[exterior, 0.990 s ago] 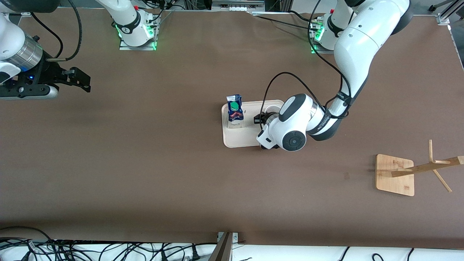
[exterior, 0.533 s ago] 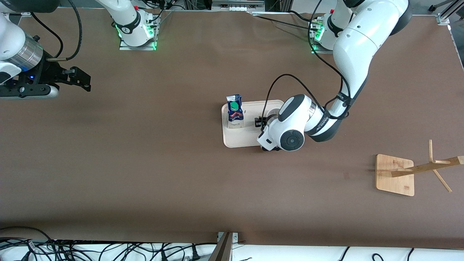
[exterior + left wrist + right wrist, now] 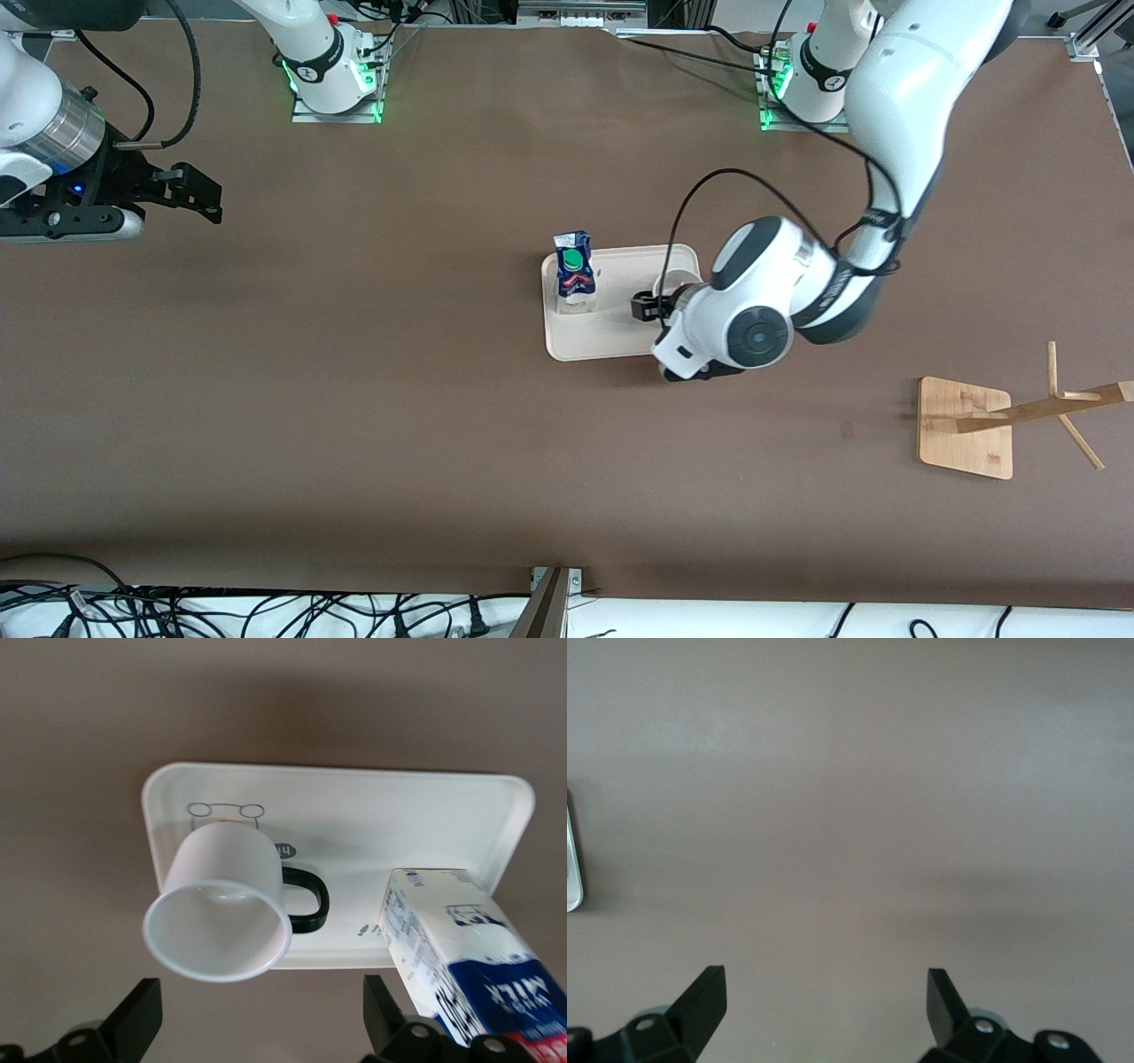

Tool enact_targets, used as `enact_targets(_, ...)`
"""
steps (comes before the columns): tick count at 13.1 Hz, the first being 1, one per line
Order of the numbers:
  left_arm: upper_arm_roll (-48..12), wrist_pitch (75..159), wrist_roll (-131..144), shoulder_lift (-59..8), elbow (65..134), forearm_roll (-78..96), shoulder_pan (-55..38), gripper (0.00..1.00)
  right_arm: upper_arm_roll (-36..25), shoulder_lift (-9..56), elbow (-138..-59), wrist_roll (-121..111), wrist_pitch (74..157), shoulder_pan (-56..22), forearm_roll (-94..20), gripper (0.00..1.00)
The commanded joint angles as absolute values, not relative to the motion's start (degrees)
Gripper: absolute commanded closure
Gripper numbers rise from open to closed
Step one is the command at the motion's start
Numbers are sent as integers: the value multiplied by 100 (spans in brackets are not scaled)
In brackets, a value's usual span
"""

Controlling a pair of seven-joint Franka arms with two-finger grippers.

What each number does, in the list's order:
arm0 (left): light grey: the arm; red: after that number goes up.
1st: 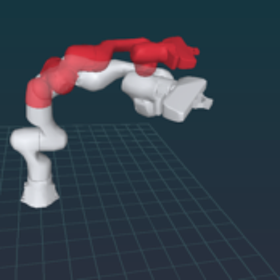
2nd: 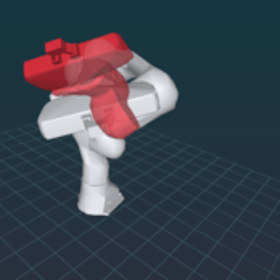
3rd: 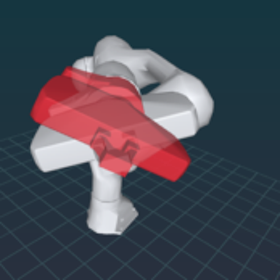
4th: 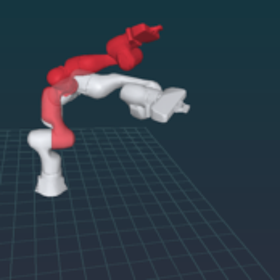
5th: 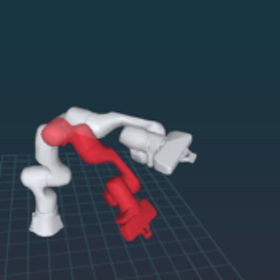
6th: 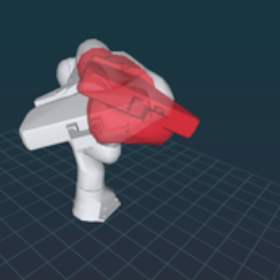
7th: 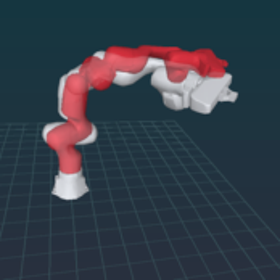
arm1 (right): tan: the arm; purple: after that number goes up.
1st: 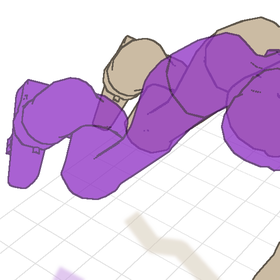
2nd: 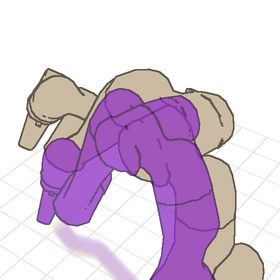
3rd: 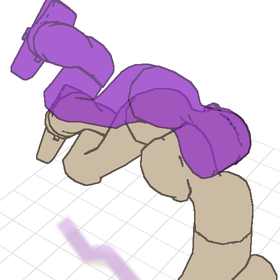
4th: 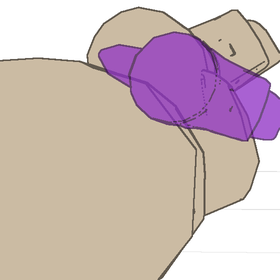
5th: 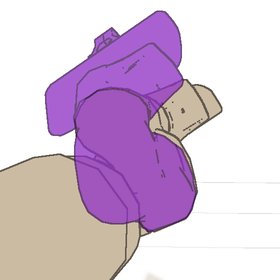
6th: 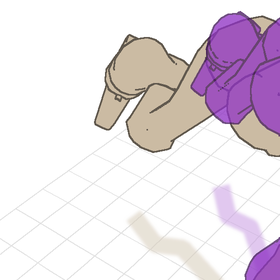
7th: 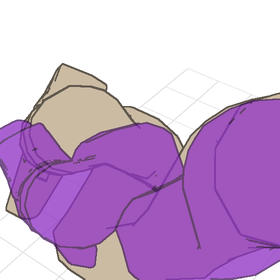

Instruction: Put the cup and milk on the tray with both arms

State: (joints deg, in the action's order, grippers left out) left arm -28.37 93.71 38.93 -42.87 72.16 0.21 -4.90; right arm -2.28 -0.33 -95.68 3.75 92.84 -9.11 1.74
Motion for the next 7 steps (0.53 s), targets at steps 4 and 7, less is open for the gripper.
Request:
enact_targets(4, -2795, 9132, 2984, -3157, 6970, -756, 25, 0, -158, -18, -9466, 387, 9176, -853, 211, 0)
enact_targets(7, -2804, 9149, 1769, -2910, 6961, -765, 631, 0, -158, -17, -9466, 387, 9176, -853, 211, 0)
